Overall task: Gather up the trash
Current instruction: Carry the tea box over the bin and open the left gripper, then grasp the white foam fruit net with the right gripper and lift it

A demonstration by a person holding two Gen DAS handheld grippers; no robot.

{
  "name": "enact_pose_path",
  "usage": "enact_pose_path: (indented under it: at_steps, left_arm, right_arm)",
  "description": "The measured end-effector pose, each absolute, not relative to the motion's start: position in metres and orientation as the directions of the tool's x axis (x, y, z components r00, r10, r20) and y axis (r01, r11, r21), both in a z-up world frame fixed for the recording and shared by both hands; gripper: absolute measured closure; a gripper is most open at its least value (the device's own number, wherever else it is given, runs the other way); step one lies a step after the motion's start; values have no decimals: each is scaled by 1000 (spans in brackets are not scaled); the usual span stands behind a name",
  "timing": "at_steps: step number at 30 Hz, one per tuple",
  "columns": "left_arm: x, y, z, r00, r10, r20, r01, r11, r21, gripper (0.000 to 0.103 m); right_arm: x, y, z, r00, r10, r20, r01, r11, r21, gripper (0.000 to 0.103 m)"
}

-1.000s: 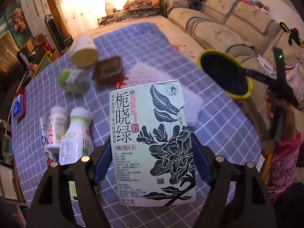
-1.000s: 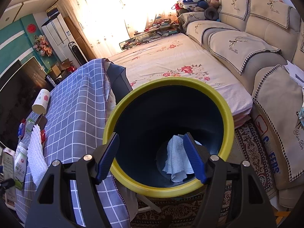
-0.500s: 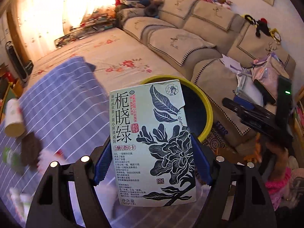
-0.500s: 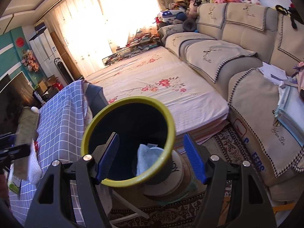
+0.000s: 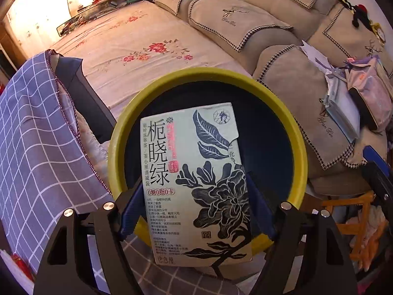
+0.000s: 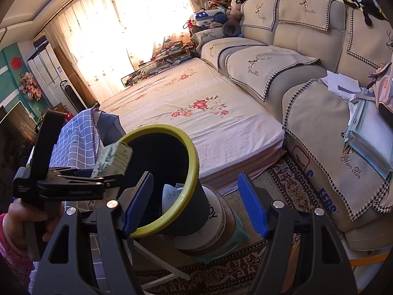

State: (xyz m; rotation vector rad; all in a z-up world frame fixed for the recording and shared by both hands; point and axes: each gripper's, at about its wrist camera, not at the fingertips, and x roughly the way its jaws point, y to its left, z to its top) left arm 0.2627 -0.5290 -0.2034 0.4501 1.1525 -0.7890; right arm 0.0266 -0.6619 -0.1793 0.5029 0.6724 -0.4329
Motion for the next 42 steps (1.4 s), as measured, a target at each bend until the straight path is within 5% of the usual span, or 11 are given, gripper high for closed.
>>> enact_pose_path:
  at_steps: [7,16,26,42]
  left_arm:
    - [255,-487,-172,252,-378,-891,718,690,-90,16]
    - [209,-332,-89,463,-505,-728,598,785,-164,8]
    - [157,-144,-45,743,-344,-574,341,933,-118,5]
    - [143,-17,-68,770,-286,-570,186,956,-228,5]
  right_arm:
    - [30,-648,-175,713,-202,-671,510,807,298,33]
    - [54,-596,-169,727,-125,-676,411,867,282,33]
    - [107,-488,-154,740,34,-672,171,956,237,33]
    - [160,-348,-158,642,156,-751,-125,987,99,25]
